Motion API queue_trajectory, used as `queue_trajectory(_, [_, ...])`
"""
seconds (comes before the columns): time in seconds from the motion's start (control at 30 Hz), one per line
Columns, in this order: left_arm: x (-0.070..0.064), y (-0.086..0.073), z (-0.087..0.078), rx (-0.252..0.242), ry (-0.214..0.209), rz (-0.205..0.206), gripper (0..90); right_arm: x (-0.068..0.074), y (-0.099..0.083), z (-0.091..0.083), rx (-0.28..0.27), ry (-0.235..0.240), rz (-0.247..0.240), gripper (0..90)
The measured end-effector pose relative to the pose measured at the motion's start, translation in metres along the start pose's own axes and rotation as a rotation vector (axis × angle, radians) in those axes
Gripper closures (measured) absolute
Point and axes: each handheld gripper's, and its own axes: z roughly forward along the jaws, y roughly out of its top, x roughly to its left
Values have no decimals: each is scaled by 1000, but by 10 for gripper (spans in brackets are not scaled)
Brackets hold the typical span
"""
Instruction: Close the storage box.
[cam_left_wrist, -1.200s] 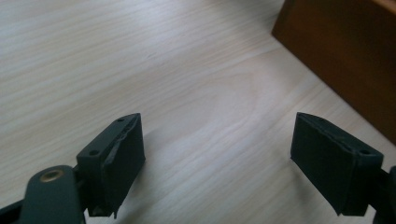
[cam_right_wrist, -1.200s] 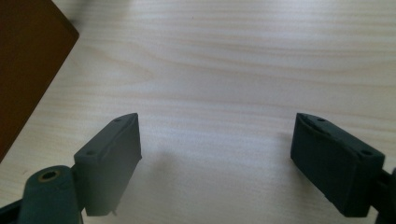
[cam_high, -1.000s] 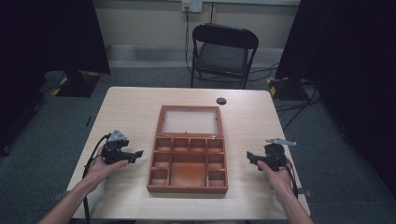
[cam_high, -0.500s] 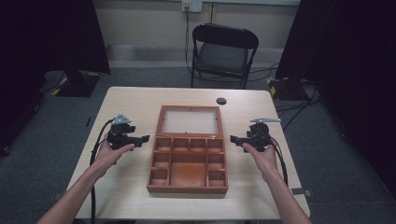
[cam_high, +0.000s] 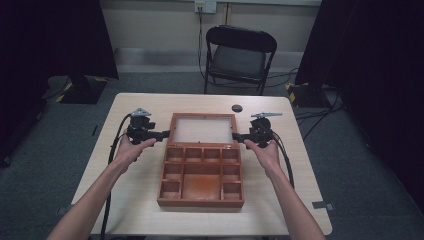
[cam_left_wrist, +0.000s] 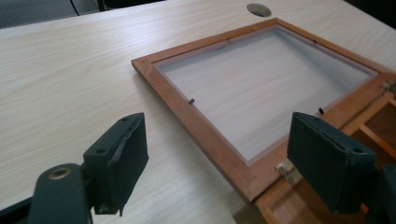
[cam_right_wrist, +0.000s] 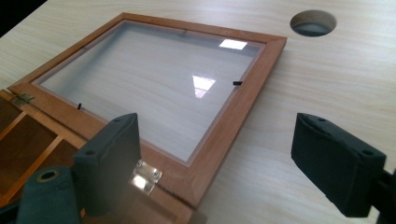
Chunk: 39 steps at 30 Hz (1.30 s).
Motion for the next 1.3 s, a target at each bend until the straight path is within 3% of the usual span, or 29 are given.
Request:
queue_trajectory(0.03, [-2, -2, 4, 18, 4, 3, 202, 0, 0, 3, 13, 2, -5, 154])
queue_trajectory(0.1, [-4, -6, 10, 27, -35, -4, 201, -1, -4, 14, 37, 9, -13, 153])
queue_trajectory(0.17, [-8, -7, 16, 60, -23, 13, 201, -1, -4, 16, 44, 5, -23, 153])
queue_trajectory(0.4, [-11, -12, 29, 101, -30, -13, 201, 0, -10, 28, 69, 16, -22, 153])
queue_trajectory(0.47, [-8, -13, 33, 110, -45, -53, 201, -2, -12, 32, 79, 22, -8, 152])
queue_trajectory(0.53, [-8, -14, 36, 121, -42, -58, 201, -3, -13, 34, 88, 21, 2, 135])
queue_trajectory(0.57, [-6, -15, 39, 126, -50, -89, 197, -4, -14, 36, 88, 36, 35, 136])
queue_trajectory(0.63, [-5, -14, 40, 137, -56, -103, 205, -5, -14, 37, 94, 39, 53, 135])
queue_trajectory(0.8, [-4, -15, 42, 131, -65, -129, 199, -5, -16, 43, 73, 61, 84, 115])
queue_trajectory(1.03, [-8, -14, 46, 125, -59, -110, 183, -11, -18, 56, 77, 130, 159, 116])
queue_trajectory(1.2, [-5, -15, 49, 121, -82, -151, 168, -13, -18, 59, 83, 152, 175, 115])
queue_trajectory(1.3, [-3, -17, 51, 121, -97, -162, 163, -11, -20, 65, 71, 190, 204, 116])
